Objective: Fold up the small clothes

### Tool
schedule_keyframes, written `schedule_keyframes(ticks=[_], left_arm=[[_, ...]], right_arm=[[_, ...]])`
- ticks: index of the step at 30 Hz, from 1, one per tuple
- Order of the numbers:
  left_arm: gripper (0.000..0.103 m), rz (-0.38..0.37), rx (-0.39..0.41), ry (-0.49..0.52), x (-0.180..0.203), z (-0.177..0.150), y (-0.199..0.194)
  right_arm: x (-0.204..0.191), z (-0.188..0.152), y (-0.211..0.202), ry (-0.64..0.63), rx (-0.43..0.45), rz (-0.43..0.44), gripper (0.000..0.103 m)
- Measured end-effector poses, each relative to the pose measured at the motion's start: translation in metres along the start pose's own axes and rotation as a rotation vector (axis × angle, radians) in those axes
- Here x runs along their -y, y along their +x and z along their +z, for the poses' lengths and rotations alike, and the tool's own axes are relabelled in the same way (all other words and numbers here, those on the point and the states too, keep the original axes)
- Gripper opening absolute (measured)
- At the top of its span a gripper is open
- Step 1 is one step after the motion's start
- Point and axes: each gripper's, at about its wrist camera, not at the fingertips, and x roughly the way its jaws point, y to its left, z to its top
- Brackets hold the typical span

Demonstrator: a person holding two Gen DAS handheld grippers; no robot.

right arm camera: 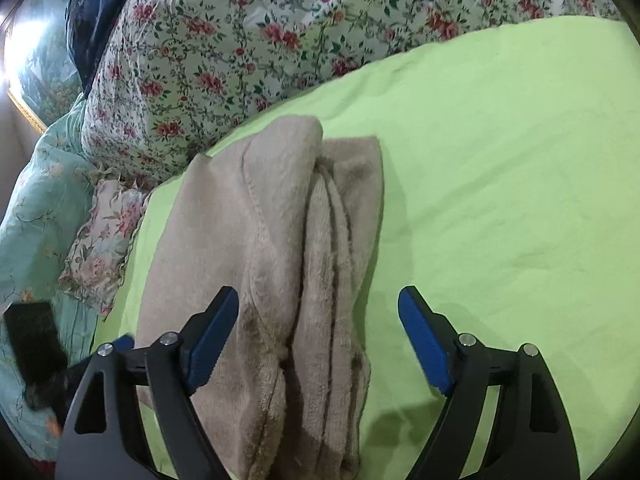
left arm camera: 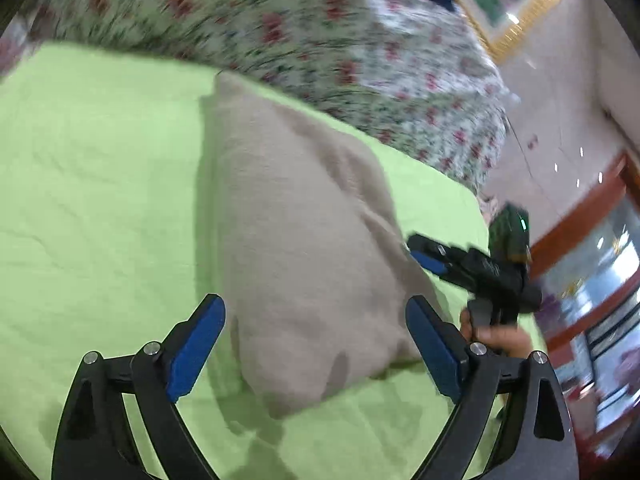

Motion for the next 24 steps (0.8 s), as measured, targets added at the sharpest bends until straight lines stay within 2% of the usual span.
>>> schedule_keyframes(ticks=[3,7,10,11,12,13,15,16,19,24], left_arm=[[0.092,-0.001,-0.032,-0.063,-0.026,0.012,0.021],[0.093,-0.038,-0.104,-0.125,-0.045,0.028,0.068],[0.093,-0.103,-0.122,-0.15,-0.053,0.029,0.087],[0.093,-0.111,-0.111,-0.135,-0.052,0.031,0.09],[0.083,-0.116,-0.107,-0.123,-0.05,0.032,0.092],[0.065,-0.135,-0.111,-0.108,-0.048,0.033,0.094],[0.061,-0.127,-0.115,-0.086,-0.044,0.034,0.097],[0.057,-0.119,-0.1,-0.059,-0.04,0.034,0.094],[0.051,-0.123,-0.08,-0.024,-0.035,0.029,0.077],[0.049,-0.114,-0.02,0.025,-0.035,0.004,0.005]], right_arm=[[-0.001,0.001,0.012,-0.004,-0.036,0.01,0.082],[0.0,0.005,0.033,0.005,-0.085,0.02,0.082],[0.006,0.008,0.046,0.045,-0.099,0.047,0.08],[0.005,0.009,0.049,0.047,-0.096,0.056,0.075],[0.005,0.009,0.052,0.049,-0.104,0.071,0.059],[0.003,0.009,0.056,0.061,-0.123,0.094,0.05],[-0.003,0.007,0.062,0.06,-0.136,0.058,0.042],[-0.008,0.007,0.061,0.044,-0.133,0.047,0.038],[-0.026,0.003,0.048,0.029,-0.104,0.048,0.034],[-0.075,-0.023,0.028,-0.041,-0.094,0.114,0.033]])
